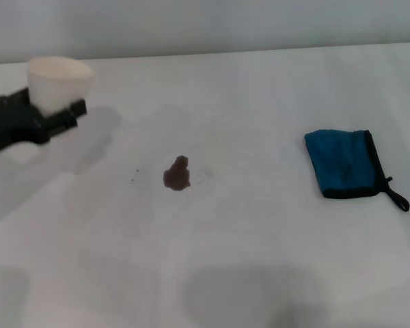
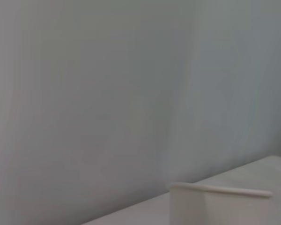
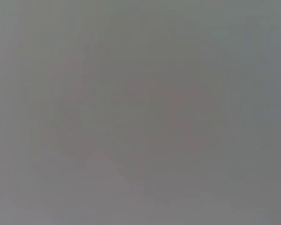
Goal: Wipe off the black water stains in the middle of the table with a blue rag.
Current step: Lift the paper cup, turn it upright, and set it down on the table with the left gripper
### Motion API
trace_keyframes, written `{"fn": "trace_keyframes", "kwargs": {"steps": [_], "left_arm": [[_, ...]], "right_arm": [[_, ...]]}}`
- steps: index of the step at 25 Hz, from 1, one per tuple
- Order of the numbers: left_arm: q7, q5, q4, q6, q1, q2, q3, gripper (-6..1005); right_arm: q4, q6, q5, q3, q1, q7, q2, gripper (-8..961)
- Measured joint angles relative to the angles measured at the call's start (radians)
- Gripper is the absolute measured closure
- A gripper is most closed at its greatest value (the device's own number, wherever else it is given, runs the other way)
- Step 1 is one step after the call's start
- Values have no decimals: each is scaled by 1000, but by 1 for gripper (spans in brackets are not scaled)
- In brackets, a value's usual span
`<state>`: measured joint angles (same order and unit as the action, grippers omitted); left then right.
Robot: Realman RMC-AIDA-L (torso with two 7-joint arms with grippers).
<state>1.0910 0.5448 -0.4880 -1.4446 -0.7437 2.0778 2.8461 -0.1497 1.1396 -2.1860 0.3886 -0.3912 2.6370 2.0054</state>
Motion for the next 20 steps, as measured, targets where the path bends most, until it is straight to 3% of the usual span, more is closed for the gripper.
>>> {"fn": "trace_keyframes", "kwargs": {"steps": [6, 20], "left_arm": [[-243, 119, 175, 52, 117, 0, -1, 299], [-624, 279, 372, 97, 263, 1, -3, 300]], "right_arm": [[-10, 5, 0, 0, 18, -1, -2, 338], [-17, 111, 1, 3, 64, -28, -2, 338]]}}
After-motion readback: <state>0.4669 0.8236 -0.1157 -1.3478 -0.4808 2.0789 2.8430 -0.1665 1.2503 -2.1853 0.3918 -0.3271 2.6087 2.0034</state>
